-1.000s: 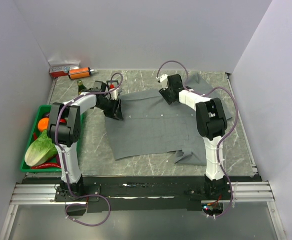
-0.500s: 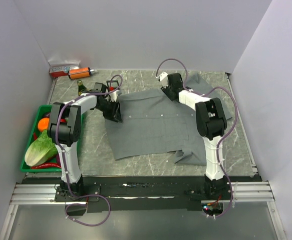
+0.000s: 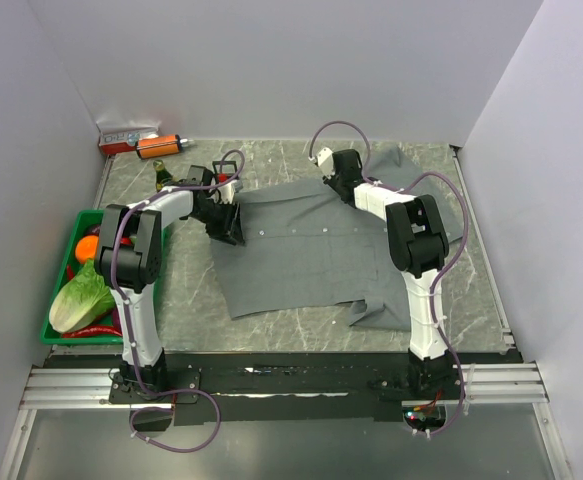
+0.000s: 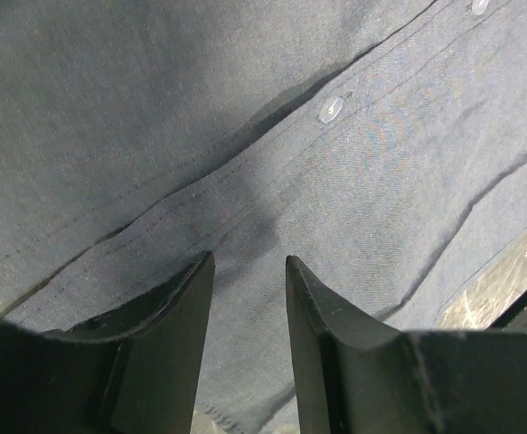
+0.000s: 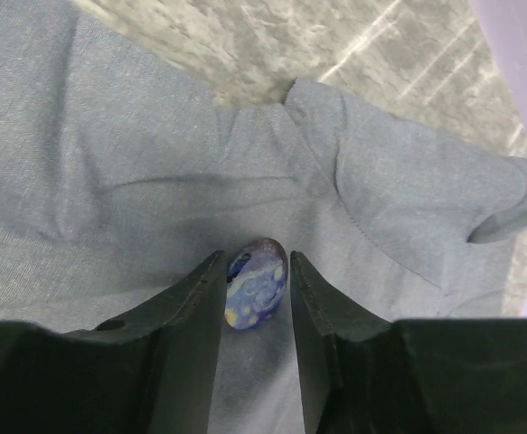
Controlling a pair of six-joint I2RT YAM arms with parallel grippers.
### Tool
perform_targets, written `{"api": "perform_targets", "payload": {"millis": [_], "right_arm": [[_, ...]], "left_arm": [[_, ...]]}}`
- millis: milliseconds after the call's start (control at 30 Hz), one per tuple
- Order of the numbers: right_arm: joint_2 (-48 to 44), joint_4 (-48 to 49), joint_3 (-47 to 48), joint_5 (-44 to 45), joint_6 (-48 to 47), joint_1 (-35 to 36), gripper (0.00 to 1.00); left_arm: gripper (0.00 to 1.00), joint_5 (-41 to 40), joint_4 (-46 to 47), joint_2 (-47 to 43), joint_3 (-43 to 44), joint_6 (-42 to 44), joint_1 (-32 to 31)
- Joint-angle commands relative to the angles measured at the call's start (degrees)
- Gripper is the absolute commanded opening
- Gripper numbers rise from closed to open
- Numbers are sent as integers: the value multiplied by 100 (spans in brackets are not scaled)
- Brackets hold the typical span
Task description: Remove the brooch from the garment
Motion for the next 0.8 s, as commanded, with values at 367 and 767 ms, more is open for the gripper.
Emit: {"api": "perform_targets", "payload": {"millis": [367, 767], "right_arm": [[-281, -515, -87, -66, -366, 26, 18], [-754, -1096, -386, -523, -517, 165, 0]], "left_arm": [[42, -175, -287, -3, -151, 18, 2], [41, -307, -514, -301, -424, 378, 37]]}}
